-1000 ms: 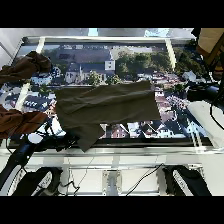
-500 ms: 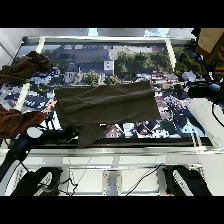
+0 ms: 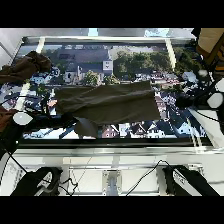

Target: Fold the shirts.

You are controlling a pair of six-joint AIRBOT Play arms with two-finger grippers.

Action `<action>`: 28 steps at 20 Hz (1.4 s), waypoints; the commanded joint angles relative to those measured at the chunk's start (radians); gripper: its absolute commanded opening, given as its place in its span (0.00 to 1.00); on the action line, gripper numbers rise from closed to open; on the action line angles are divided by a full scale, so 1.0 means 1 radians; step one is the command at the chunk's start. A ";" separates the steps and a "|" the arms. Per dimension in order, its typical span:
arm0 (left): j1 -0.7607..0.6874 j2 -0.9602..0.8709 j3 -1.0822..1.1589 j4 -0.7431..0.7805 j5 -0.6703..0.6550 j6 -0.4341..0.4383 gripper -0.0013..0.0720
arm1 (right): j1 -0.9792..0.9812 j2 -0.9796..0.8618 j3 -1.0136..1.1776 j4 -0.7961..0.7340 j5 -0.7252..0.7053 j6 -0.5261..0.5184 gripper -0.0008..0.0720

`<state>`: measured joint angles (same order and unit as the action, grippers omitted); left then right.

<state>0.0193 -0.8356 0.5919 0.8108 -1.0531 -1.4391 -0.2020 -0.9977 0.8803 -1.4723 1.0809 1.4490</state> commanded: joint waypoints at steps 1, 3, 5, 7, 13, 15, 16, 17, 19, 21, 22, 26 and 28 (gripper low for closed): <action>0.000 0.000 0.019 0.002 -0.019 0.023 0.03 | -0.129 -0.131 -0.118 0.252 0.012 -0.120 0.54; 0.000 0.000 0.019 0.002 -0.018 0.031 0.03 | -0.217 -0.222 -0.130 0.431 0.008 -0.204 0.53; 0.000 0.000 0.019 0.003 -0.015 0.035 0.03 | -0.275 -0.313 -0.127 0.591 0.011 -0.304 0.53; 0.000 0.000 0.019 0.003 -0.015 0.042 0.03 | -0.285 -0.389 -0.127 0.667 -0.012 -0.373 0.53; 0.000 0.000 0.019 0.006 -0.012 0.042 0.03 | -0.253 -0.504 -0.127 0.728 -0.128 -0.419 0.50; 0.000 0.000 0.019 0.006 -0.006 0.042 0.03 | -0.230 -0.524 -0.127 0.734 -0.132 -0.446 0.43; 0.000 0.000 0.019 0.006 -0.002 0.042 0.03 | -0.216 -0.535 -0.127 0.742 -0.135 -0.456 0.43; 0.000 0.000 0.019 0.006 0.002 0.042 0.03 | -0.202 -0.541 -0.127 0.746 -0.138 -0.456 0.43; 0.000 0.000 0.019 0.005 0.005 0.042 0.03 | -0.181 -0.542 -0.126 0.747 -0.140 -0.479 0.29; 0.000 0.000 0.019 -0.007 0.005 0.041 0.03 | -0.177 -0.542 -0.117 0.742 -0.124 -0.520 0.04; 0.000 0.000 0.021 -0.023 0.004 0.041 0.03 | -0.177 -0.542 -0.103 0.740 -0.100 -0.527 0.04; 0.000 0.034 0.077 -0.043 0.006 0.042 0.03 | -0.177 -0.516 -0.019 0.743 0.095 -0.534 0.04; 0.000 0.077 0.146 0.004 0.004 0.031 0.03 | -0.177 -0.472 0.003 0.745 0.167 -0.531 0.04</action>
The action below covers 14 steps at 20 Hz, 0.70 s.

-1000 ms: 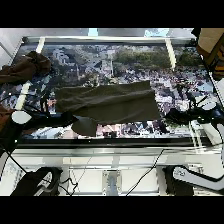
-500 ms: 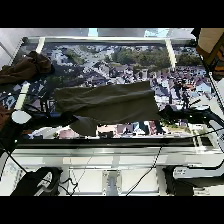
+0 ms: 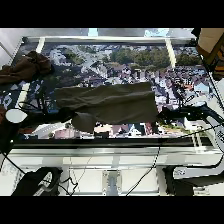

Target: Fold the shirts.

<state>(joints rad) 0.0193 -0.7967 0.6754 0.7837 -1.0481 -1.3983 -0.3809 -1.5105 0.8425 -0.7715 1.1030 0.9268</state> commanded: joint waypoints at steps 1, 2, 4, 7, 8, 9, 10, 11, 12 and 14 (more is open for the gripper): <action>0.000 0.061 0.102 0.090 -0.008 -0.042 0.03 | 0.002 0.073 0.042 0.051 0.169 -0.008 0.04; 0.000 0.082 0.137 0.170 -0.025 -0.088 0.03 | 0.002 0.105 0.042 0.051 0.193 -0.006 0.04; 0.000 0.115 0.190 0.361 -0.085 -0.195 0.03 | 0.002 0.175 0.042 0.057 0.237 0.005 0.04; 0.000 0.126 0.206 0.514 -0.136 -0.241 0.03 | 0.002 0.266 0.042 0.130 0.237 0.027 0.04; 0.000 0.126 0.206 0.537 -0.117 -0.241 0.03 | 0.002 0.284 0.042 0.178 0.225 0.027 0.04; 0.000 0.126 0.206 0.563 -0.093 -0.244 0.03 | 0.002 0.294 0.042 0.238 0.212 0.027 0.04; 0.000 0.126 0.206 0.594 -0.068 -0.256 0.03 | 0.002 0.295 0.042 0.300 0.189 0.027 0.04; 0.000 0.125 0.206 0.635 -0.046 -0.271 0.03 | 0.003 0.295 0.042 0.341 0.150 0.027 0.04; 0.000 0.125 0.206 0.678 -0.025 -0.294 0.03 | 0.005 0.295 0.042 0.365 0.098 0.029 0.04; 0.001 0.117 0.202 0.768 0.019 -0.339 0.03 | 0.022 0.295 0.041 0.376 -0.027 0.075 0.04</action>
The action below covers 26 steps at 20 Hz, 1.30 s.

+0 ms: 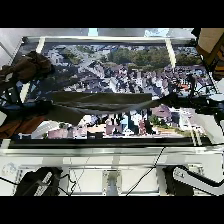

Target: Fold the shirts.

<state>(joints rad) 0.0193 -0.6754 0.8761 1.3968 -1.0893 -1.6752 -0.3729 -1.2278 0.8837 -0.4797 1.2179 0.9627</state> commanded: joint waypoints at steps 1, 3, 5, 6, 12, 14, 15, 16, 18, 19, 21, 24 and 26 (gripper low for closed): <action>0.001 -0.017 -0.003 0.174 0.073 -0.062 0.03 | 0.035 0.012 0.000 0.084 -0.204 0.044 0.04; 0.006 -0.078 -0.018 0.175 0.098 -0.061 0.03 | 0.107 0.012 0.000 0.070 -0.317 0.044 0.04; 0.006 -0.168 -0.031 0.179 0.189 -0.060 0.03 | 0.208 0.011 -0.001 0.019 -0.466 0.050 0.04; 0.006 -0.222 -0.030 0.178 0.267 -0.060 0.03 | 0.265 0.010 -0.001 -0.022 -0.571 0.081 0.04; 0.007 -0.536 0.015 0.172 0.495 -0.083 0.03 | 0.458 -0.138 0.000 -0.138 -0.951 0.292 0.04; 0.021 -0.609 0.055 0.174 0.524 -0.084 0.03 | 0.462 -0.208 0.000 -0.133 -0.986 0.344 0.04; 0.036 -0.640 0.075 0.174 0.525 -0.084 0.03 | 0.461 -0.236 0.000 -0.124 -1.004 0.367 0.04; 0.057 -0.666 0.092 0.171 0.524 -0.084 0.03 | 0.461 -0.261 0.001 -0.114 -1.025 0.383 0.04; 0.100 -0.694 0.111 0.170 0.524 -0.084 0.03 | 0.462 -0.290 0.001 -0.071 -1.041 0.381 0.04; 0.116 -0.703 0.117 0.170 0.525 -0.084 0.03 | 0.462 -0.301 0.001 -0.061 -1.046 0.381 0.04; 0.132 -0.716 0.127 0.171 0.529 -0.083 0.03 | 0.462 -0.314 0.001 -0.058 -1.054 0.381 0.04; 0.129 -0.741 0.130 0.132 0.549 -0.081 0.03 | 0.462 -0.328 0.018 -0.054 -1.048 0.381 0.04; 0.129 -0.753 0.130 0.090 0.549 -0.051 0.03 | 0.469 -0.335 0.059 -0.052 -1.053 0.380 0.04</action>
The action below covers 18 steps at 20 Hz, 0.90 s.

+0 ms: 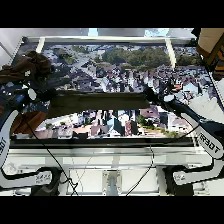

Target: Fold the shirts.

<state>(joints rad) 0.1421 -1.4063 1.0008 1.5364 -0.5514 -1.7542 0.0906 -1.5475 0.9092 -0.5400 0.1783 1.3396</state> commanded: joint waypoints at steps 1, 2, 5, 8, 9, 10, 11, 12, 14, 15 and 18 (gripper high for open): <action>0.006 -0.023 0.010 -0.066 0.011 0.052 0.03 | 0.013 -0.018 0.061 0.003 -0.022 0.002 0.04; 0.006 -0.024 0.023 -0.076 0.003 0.071 0.03 | 0.019 -0.024 0.093 -0.013 -0.028 -0.001 0.04; 0.005 -0.032 0.088 -0.078 -0.032 0.079 0.03 | 0.021 -0.082 0.172 -0.029 0.042 0.038 0.04; 0.005 -0.087 0.143 -0.078 -0.126 0.079 0.03 | 0.027 -0.168 0.211 -0.029 0.112 0.164 0.04; 0.005 -0.111 0.155 -0.080 -0.153 0.079 0.03 | 0.035 -0.190 0.216 -0.027 0.119 0.175 0.04; 0.005 -0.130 0.163 -0.082 -0.170 0.079 0.03 | 0.042 -0.204 0.217 -0.029 0.119 0.185 0.04; 0.005 -0.147 0.167 -0.090 -0.179 0.080 0.03 | 0.043 -0.213 0.217 -0.029 0.121 0.187 0.04; 0.005 -0.157 0.167 -0.107 -0.180 0.093 0.03 | 0.047 -0.216 0.217 -0.034 0.122 0.187 0.04; 0.005 -0.170 0.167 -0.154 -0.178 0.156 0.03 | 0.048 -0.216 0.217 -0.037 0.122 0.186 0.04; 0.005 -0.170 0.168 -0.164 -0.177 0.187 0.03 | 0.048 -0.216 0.217 -0.036 0.123 0.186 0.04; 0.006 -0.169 0.203 -0.175 -0.178 0.272 0.19 | 0.047 -0.213 0.217 -0.028 0.138 0.185 0.28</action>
<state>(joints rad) 0.1474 -1.5677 1.1790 1.3880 -0.7212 -1.5661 0.1364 -1.7573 1.1240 -0.5732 0.2996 1.5173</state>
